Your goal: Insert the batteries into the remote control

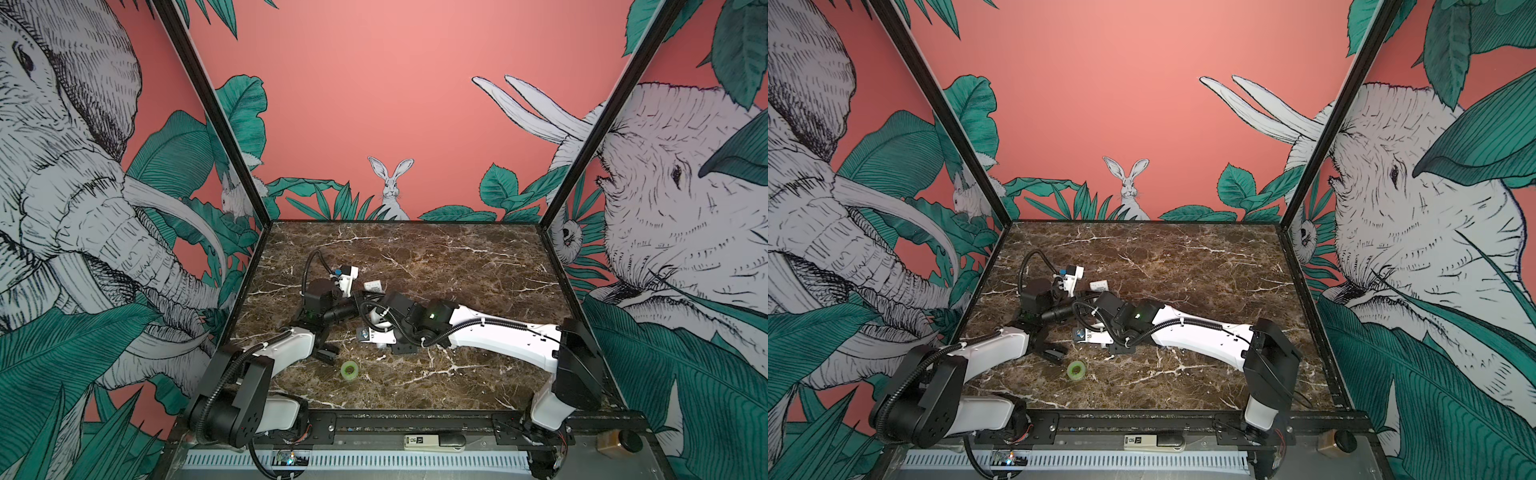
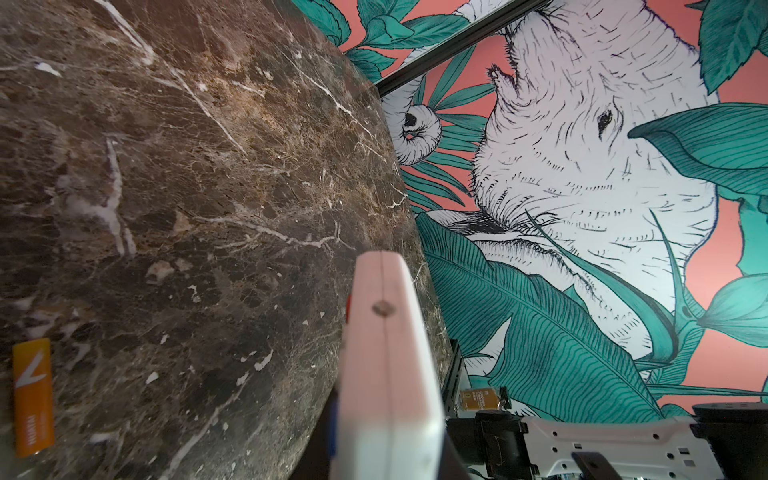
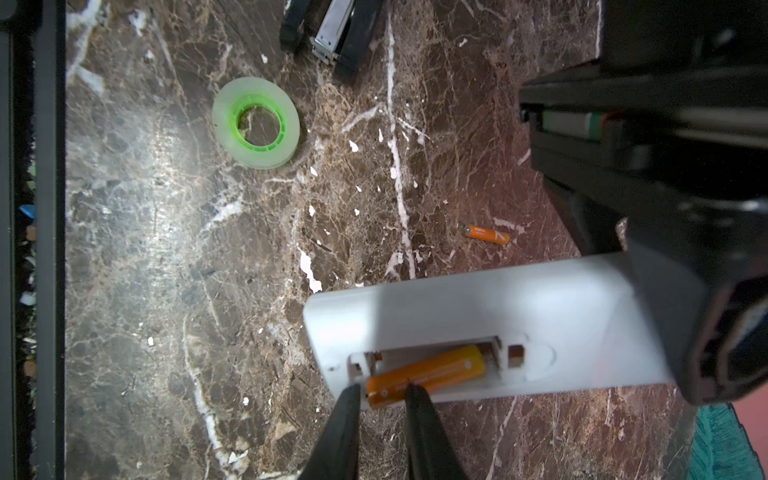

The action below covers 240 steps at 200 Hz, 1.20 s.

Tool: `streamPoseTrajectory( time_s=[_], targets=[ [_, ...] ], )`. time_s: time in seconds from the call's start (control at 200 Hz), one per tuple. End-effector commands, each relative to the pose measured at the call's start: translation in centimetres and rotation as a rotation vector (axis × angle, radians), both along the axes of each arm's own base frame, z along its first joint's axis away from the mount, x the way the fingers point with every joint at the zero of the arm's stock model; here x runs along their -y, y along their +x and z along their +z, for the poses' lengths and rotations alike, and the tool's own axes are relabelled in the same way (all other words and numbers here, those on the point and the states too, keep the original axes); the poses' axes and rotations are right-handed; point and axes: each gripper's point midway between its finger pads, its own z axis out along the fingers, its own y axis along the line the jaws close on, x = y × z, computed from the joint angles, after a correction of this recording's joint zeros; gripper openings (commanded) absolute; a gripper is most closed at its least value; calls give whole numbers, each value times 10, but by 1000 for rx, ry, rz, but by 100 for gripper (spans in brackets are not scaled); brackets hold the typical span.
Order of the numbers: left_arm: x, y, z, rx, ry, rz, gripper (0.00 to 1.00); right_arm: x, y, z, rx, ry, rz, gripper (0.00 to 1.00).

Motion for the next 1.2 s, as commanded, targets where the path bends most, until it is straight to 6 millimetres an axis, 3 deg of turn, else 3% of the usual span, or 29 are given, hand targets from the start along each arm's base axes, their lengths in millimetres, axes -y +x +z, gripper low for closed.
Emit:
streamPoseTrajectory(
  time_s=[0.0, 0.82, 0.985, 1.195],
  targets=[
    [3, -5, 18, 47, -41, -29, 0, -2, 6, -9, 16, -14, -1, 21],
    [4, -7, 20, 49, -53, -34, 0, -9, 23, -13, 80, -6, -47, 17],
    [4, -7, 21, 52, -52, -34, 0, -7, 26, -15, 79, -15, -59, 9],
    [3, -8, 20, 54, -52, -33, 0, -4, 31, -17, 78, -16, -82, 7]
  ],
)
